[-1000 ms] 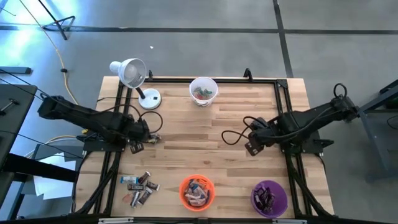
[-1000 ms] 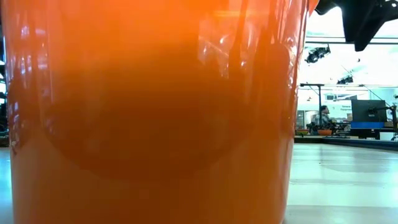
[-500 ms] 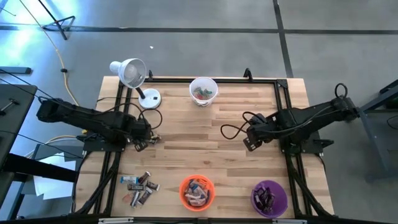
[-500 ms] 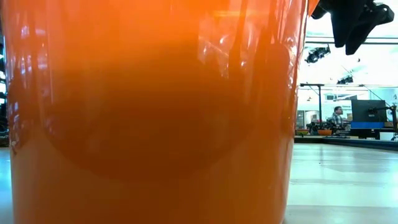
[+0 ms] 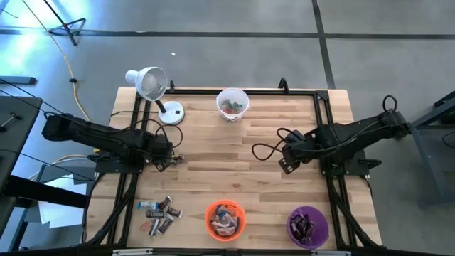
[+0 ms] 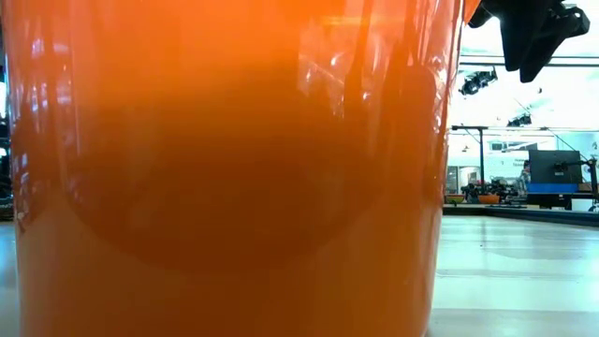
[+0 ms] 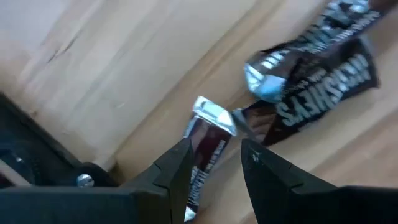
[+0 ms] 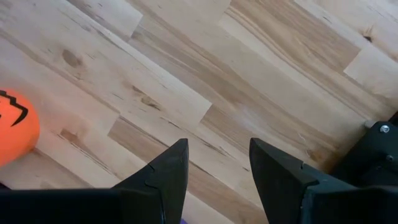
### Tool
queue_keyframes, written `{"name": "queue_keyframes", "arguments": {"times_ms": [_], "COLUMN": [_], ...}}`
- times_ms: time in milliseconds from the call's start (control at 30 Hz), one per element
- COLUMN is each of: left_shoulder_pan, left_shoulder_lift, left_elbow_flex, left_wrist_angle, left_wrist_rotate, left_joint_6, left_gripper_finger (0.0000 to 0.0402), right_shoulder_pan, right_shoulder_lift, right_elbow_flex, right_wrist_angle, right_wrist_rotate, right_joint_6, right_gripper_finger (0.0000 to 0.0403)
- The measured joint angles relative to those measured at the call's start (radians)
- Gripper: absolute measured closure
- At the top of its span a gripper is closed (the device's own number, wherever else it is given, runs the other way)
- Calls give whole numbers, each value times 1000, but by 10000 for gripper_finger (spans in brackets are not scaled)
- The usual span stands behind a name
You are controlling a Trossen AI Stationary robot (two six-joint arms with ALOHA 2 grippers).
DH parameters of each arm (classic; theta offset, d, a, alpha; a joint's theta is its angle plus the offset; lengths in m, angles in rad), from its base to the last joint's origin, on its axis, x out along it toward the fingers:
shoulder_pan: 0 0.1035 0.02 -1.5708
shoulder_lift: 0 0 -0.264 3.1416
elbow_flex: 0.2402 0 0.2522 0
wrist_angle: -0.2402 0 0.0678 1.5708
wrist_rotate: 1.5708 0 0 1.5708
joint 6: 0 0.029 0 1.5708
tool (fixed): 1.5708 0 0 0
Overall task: Organize candy in baskets
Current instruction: Put the dark brown chocolate bar into the dark purple bucket
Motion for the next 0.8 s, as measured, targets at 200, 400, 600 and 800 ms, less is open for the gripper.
{"name": "queue_keyframes", "arguments": {"times_ms": [200,400,600,800], "left_shoulder_pan": [0,0,14,56], "left_shoulder_lift": [59,147,231,296], "left_elbow_flex": [0,7,22,34], "left_wrist_angle": [1,-8,-7,-6], "left_wrist_rotate": [-49,-37,-3,27], "left_joint_6": [-68,-79,-62,-61], "left_gripper_finger": [278,278,278,278], "right_shoulder_pan": [0,0,0,0], "right_shoulder_lift": [0,0,0,0], "right_elbow_flex": [0,0,0,0], "right_wrist_angle": [0,0,0,0], "right_wrist_rotate": [0,0,0,0], "right_joint_6": [-8,-26,-26,-26], "right_gripper_finger": [238,238,238,238]}}
